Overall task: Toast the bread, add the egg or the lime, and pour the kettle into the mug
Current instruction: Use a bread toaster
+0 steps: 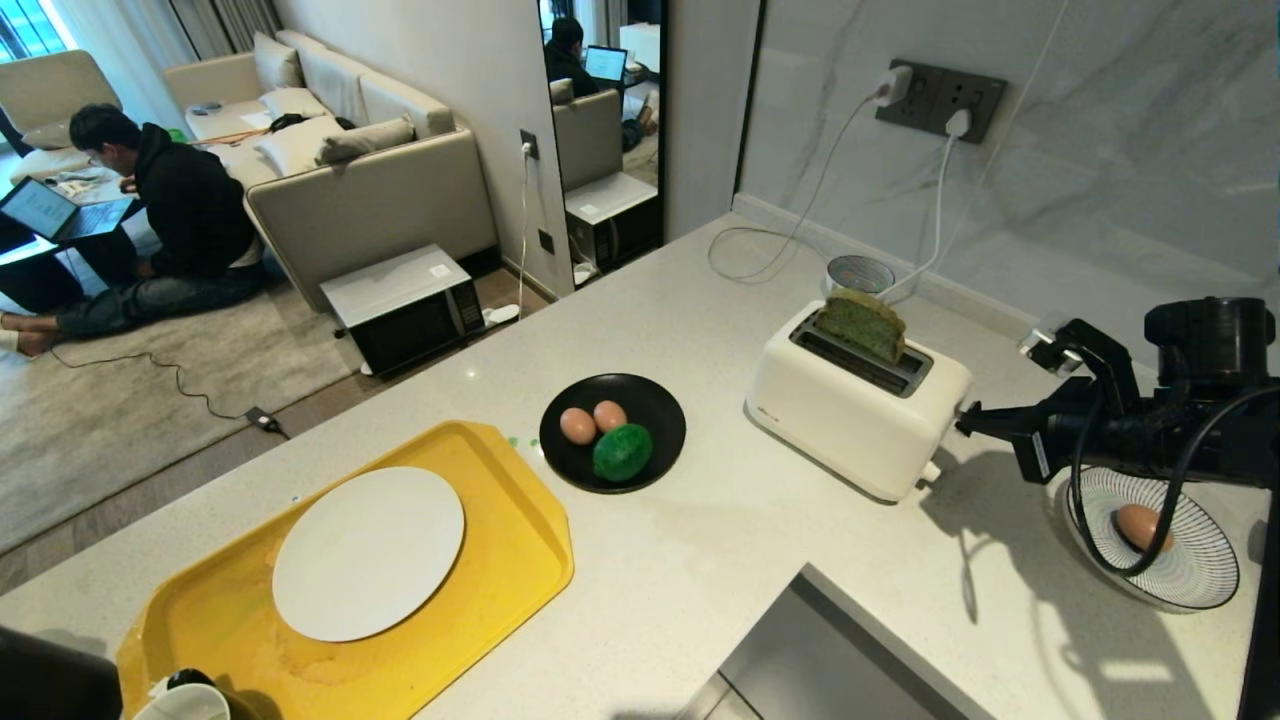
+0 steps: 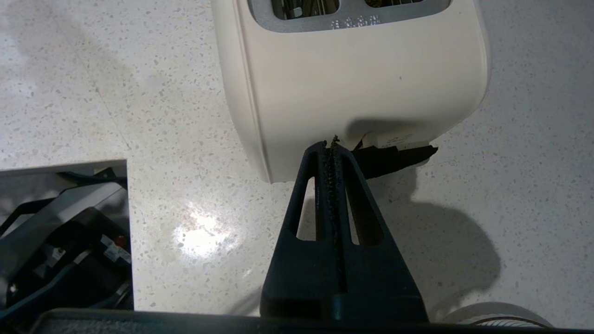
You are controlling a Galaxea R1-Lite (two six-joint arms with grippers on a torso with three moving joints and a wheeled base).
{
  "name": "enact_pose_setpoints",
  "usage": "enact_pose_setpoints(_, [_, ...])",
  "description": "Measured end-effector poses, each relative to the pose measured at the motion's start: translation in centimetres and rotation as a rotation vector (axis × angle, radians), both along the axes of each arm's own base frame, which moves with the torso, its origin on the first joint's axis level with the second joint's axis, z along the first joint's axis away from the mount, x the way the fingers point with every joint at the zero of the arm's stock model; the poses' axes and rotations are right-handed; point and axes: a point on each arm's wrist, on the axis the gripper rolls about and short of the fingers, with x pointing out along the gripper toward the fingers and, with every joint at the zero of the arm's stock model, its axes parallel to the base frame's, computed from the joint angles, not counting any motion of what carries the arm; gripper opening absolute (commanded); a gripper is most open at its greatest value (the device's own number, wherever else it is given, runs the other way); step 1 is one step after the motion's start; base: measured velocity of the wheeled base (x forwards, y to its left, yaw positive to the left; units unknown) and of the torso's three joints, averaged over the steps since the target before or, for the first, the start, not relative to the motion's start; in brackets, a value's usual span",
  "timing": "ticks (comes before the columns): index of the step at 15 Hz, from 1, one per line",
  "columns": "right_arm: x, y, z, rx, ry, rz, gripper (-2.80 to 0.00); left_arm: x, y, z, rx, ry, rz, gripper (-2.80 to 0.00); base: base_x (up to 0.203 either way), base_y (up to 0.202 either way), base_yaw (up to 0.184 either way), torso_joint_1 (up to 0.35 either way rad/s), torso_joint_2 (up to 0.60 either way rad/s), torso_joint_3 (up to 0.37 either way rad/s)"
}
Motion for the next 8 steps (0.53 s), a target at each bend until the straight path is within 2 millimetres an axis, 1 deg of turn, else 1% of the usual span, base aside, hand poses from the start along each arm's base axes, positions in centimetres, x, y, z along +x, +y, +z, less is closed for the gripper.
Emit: enact_pose_setpoints(8, [1.0,-0.5,-1.2,0.006,0.03,-0.009,-2.8,0.0,0.0,0.0,0.0,0.0,0.0,-2.8,0.0,0.0,0.0,0.0,0.0,0.0])
